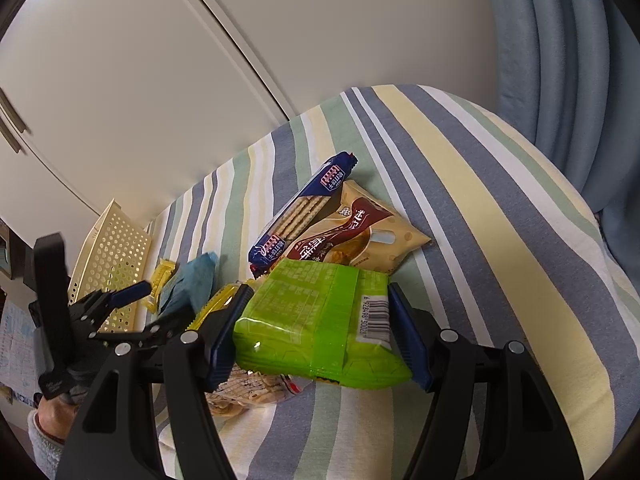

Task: Organize snacks
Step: 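Lift the blue packet off the table with the left gripper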

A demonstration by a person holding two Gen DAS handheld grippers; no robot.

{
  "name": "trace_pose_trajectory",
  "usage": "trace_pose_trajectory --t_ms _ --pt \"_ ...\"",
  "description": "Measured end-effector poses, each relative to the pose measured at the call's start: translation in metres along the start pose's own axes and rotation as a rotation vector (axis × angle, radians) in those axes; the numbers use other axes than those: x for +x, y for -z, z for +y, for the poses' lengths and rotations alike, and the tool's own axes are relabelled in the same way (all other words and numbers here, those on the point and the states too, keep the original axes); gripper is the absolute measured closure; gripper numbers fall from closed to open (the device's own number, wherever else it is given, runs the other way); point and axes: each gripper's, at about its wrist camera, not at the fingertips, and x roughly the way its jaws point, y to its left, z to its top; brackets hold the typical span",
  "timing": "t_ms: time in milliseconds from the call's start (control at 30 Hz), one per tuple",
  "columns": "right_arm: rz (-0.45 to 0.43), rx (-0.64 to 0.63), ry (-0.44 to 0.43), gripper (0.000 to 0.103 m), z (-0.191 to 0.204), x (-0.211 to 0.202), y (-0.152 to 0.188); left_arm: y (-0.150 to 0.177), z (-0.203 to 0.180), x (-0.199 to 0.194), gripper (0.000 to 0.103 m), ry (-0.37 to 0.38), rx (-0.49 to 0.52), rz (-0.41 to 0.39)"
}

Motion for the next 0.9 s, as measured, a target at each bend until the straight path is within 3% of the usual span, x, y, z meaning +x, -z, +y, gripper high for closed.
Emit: trace_pose_trajectory --t_ms 300,433,600,900 --pt "0.005 -0.001 -0.014 0.036 -0.002 0.002 -0.001 -0.025 0.021 0.026 0.012 0.057 -0.11 0.026" --pt "0.005 -0.006 -0.016 0.036 0.0 0.003 0.0 -0.014 0.032 0.028 0.031 0.108 -0.171 0.02" --pt "0.003 -0.004 -0.02 0.036 0.0 0.003 0.001 -0.001 0.04 0.012 0.039 0.131 -0.224 -0.018" --pt "0.001 0.0 -0.022 0.036 -0.001 0.004 0.001 0.02 0.061 -0.044 0.04 0.165 -0.308 -0.12"
